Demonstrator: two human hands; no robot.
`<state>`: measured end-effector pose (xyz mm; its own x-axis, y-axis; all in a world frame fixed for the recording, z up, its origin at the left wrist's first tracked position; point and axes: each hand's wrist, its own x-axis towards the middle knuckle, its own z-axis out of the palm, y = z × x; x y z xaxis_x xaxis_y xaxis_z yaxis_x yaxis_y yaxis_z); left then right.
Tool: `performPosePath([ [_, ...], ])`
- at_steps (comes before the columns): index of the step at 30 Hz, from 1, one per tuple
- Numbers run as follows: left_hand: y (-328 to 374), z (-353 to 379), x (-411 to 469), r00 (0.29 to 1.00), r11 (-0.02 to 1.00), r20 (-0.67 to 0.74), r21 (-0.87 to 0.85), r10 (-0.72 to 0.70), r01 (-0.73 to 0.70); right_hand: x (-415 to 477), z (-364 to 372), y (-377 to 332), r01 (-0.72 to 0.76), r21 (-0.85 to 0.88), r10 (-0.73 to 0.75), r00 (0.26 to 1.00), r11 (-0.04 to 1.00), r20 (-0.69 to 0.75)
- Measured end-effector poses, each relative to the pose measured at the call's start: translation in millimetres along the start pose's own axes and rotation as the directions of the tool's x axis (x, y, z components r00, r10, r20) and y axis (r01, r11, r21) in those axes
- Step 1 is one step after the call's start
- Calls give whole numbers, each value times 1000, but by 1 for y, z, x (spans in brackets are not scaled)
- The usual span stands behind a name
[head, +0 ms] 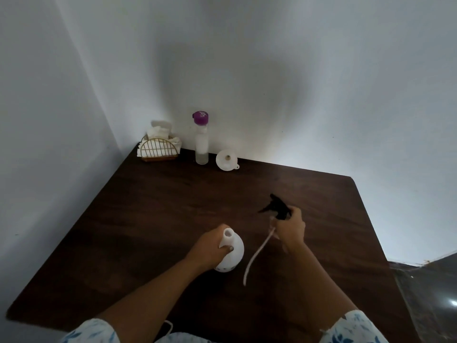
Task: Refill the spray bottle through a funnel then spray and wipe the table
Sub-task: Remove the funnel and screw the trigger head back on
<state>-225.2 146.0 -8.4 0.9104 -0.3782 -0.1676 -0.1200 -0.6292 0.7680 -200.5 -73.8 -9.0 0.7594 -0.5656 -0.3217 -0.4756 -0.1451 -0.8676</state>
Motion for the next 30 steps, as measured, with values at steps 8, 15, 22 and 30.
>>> performPosePath([
  [8,1,-1,1,1000,1000,3,23,12,-12,-37,-47,-86,308,626,-253,951,716,-178],
  [15,4,-2,1,1000,999,12,38,5,-5,-76,-38,-93,465,641,-444,871,611,-210],
  [22,3,-1,1,1000,999,0,34,-9,9,-96,-19,-75,672,502,-661,712,545,-237],
  [30,0,1,2,999,1000,-24,8,-21,22,-113,-16,-73,781,472,-797,557,408,-233],
])
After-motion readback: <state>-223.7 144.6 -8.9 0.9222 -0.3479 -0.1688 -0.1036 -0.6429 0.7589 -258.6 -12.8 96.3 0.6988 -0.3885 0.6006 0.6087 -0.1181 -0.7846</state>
